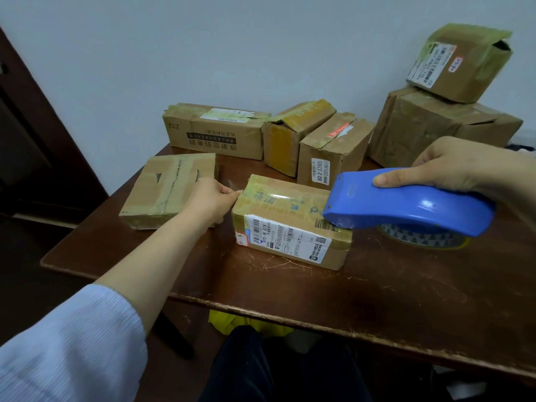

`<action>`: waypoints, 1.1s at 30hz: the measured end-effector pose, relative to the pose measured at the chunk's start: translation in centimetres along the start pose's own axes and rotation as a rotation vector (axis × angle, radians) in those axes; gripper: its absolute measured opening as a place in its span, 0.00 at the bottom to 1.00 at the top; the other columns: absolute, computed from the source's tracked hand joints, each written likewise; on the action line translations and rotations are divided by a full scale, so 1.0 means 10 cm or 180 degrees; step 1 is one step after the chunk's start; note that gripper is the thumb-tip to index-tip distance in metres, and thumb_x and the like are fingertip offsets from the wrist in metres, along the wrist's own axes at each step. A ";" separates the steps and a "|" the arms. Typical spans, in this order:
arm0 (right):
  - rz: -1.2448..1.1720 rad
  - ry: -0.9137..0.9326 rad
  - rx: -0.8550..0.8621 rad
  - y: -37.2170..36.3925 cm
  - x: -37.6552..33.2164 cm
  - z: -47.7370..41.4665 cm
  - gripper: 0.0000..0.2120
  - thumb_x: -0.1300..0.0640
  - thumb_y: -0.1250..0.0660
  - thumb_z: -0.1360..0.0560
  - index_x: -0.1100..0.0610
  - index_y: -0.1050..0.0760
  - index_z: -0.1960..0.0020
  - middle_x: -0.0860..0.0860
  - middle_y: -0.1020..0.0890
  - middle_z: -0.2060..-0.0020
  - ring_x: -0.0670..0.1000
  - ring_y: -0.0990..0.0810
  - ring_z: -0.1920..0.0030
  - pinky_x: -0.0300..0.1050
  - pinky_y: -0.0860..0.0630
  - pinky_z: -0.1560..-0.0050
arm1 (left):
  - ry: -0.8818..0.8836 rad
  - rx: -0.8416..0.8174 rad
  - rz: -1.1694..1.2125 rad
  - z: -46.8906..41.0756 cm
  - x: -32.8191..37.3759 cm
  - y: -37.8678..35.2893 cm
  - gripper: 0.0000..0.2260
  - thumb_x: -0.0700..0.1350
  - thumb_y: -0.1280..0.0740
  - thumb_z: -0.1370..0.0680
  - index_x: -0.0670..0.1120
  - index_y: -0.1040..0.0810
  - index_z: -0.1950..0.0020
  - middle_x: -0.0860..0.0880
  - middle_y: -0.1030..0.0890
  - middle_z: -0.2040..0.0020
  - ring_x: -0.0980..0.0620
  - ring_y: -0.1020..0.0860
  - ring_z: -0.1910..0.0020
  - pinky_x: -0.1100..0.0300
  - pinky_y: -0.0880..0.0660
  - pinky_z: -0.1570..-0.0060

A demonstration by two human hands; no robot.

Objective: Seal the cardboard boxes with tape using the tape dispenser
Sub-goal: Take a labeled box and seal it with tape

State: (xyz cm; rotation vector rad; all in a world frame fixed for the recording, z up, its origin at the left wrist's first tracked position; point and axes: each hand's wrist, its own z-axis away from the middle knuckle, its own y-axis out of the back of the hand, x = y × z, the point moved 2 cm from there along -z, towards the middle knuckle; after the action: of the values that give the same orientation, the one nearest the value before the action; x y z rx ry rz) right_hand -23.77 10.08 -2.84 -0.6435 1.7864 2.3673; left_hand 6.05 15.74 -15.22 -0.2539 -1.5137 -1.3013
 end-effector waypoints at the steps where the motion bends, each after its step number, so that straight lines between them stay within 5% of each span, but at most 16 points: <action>1: 0.0011 0.0001 -0.0004 0.00 0.01 -0.01 0.44 0.24 0.30 0.53 0.64 0.17 0.61 0.61 0.16 0.64 0.63 0.18 0.58 0.46 0.26 0.62 | 0.0062 -0.0056 -0.0022 0.02 0.02 0.00 0.11 0.49 0.34 0.21 0.43 0.20 0.56 0.45 0.29 0.69 0.49 0.36 0.72 0.60 0.34 0.71; 4: 0.0057 0.0018 -0.0040 0.01 0.05 -0.04 0.44 0.24 0.34 0.61 0.61 0.16 0.65 0.57 0.17 0.69 0.61 0.17 0.61 0.45 0.26 0.64 | 0.0110 -0.0112 -0.0211 0.01 0.05 0.00 0.12 0.52 0.35 0.21 0.44 0.21 0.53 0.45 0.26 0.65 0.49 0.33 0.70 0.62 0.34 0.73; 13: -0.0130 -0.0049 -0.0158 0.00 0.09 -0.07 0.45 0.25 0.34 0.62 0.62 0.16 0.63 0.58 0.16 0.68 0.60 0.17 0.63 0.46 0.24 0.62 | 0.0125 -0.0312 -0.0733 0.00 0.10 0.01 0.20 0.53 0.40 0.18 0.37 0.21 0.56 0.37 0.17 0.64 0.49 0.29 0.77 0.62 0.32 0.73; 16: -0.0223 -0.0091 -0.0189 -0.01 0.11 -0.07 0.45 0.24 0.32 0.59 0.63 0.17 0.62 0.59 0.17 0.67 0.58 0.20 0.67 0.45 0.25 0.63 | 0.0160 -0.0258 -0.0838 0.00 0.11 0.03 0.18 0.53 0.39 0.19 0.37 0.27 0.47 0.39 0.18 0.65 0.47 0.25 0.73 0.59 0.29 0.71; 19: -0.0348 -0.0172 -0.0183 -0.02 0.14 -0.06 0.39 0.28 0.30 0.47 0.66 0.17 0.61 0.62 0.17 0.65 0.57 0.22 0.69 0.45 0.27 0.64 | -0.0282 0.0220 -0.1089 0.01 0.10 0.03 0.20 0.52 0.35 0.21 0.40 0.26 0.35 0.41 0.16 0.54 0.46 0.20 0.62 0.57 0.26 0.63; 21: -0.0363 -0.0198 -0.0230 -0.03 0.15 -0.05 0.37 0.31 0.31 0.46 0.67 0.18 0.61 0.63 0.17 0.64 0.57 0.22 0.69 0.44 0.27 0.64 | -0.0807 0.0719 -0.1086 0.06 0.14 0.00 0.13 0.51 0.35 0.21 0.44 0.18 0.46 0.45 0.17 0.52 0.45 0.21 0.54 0.57 0.29 0.60; 24: -0.0356 -0.0168 -0.0310 -0.05 0.21 -0.06 0.37 0.32 0.31 0.48 0.65 0.17 0.59 0.62 0.17 0.63 0.58 0.20 0.65 0.47 0.25 0.61 | -0.0736 0.0502 -0.0310 0.16 0.18 -0.14 0.24 0.57 0.42 0.19 0.44 0.28 0.69 0.47 0.26 0.70 0.45 0.28 0.65 0.56 0.37 0.68; 26: -0.0450 -0.0022 -0.0320 -0.08 0.25 -0.06 0.33 0.32 0.31 0.44 0.57 0.17 0.51 0.54 0.15 0.56 0.55 0.19 0.58 0.47 0.25 0.57 | -0.0587 0.0190 -0.0357 0.16 0.17 -0.25 0.27 0.64 0.44 0.21 0.44 0.30 0.68 0.47 0.26 0.69 0.47 0.27 0.67 0.56 0.34 0.66; 29: -0.0757 0.0325 -0.0313 -0.14 0.27 -0.02 0.29 0.37 0.33 0.36 0.40 0.28 0.36 0.40 0.27 0.41 0.46 0.27 0.45 0.42 0.33 0.47 | -0.0506 0.0075 -0.1038 0.10 0.19 -0.27 0.26 0.64 0.45 0.21 0.44 0.29 0.66 0.47 0.23 0.65 0.46 0.24 0.61 0.53 0.29 0.60; 33: -0.1117 0.0690 -0.0220 -0.21 0.37 -0.01 0.18 0.40 0.35 0.34 0.37 0.22 0.44 0.37 0.20 0.48 0.38 0.21 0.55 0.32 0.30 0.58 | -0.0199 -0.0410 -0.0845 0.04 0.25 -0.22 0.26 0.62 0.44 0.20 0.40 0.23 0.57 0.43 0.20 0.55 0.45 0.23 0.54 0.55 0.30 0.56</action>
State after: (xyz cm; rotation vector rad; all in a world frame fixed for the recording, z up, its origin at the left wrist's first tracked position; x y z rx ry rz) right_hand -26.41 10.06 -6.22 -1.1565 1.5134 2.1952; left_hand 3.24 14.11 -14.48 -0.1815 -1.5567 -1.6175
